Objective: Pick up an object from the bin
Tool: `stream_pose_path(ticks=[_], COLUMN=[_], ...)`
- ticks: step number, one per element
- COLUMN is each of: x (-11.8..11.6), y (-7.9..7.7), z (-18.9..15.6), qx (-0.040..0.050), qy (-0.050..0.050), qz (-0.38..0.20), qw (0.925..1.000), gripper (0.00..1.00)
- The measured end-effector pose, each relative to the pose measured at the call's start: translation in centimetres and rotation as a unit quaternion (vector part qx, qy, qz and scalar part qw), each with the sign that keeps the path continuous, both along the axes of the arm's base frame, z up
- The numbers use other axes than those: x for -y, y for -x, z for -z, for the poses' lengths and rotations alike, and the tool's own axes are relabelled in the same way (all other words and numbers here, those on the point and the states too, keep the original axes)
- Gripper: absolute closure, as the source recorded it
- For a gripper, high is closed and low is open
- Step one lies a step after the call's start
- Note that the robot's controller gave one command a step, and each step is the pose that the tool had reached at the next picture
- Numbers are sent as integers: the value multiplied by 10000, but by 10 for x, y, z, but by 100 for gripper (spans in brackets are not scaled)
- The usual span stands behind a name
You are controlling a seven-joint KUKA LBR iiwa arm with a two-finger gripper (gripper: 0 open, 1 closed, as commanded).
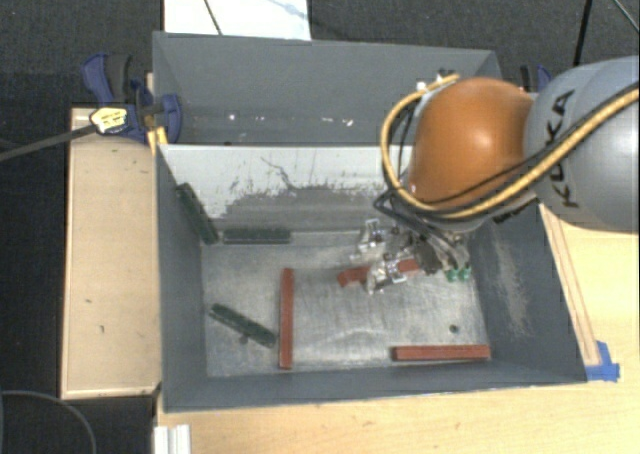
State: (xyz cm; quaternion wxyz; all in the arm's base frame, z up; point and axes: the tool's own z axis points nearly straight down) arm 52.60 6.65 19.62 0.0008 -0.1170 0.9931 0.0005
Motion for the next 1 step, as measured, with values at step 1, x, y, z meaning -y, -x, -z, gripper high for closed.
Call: stream_pose_path(ticks=[1], x=[27], y=[-5], z=[-43], qx=[-32], qy=[-3], qz=[-267], qw=[9996], gripper=[100])
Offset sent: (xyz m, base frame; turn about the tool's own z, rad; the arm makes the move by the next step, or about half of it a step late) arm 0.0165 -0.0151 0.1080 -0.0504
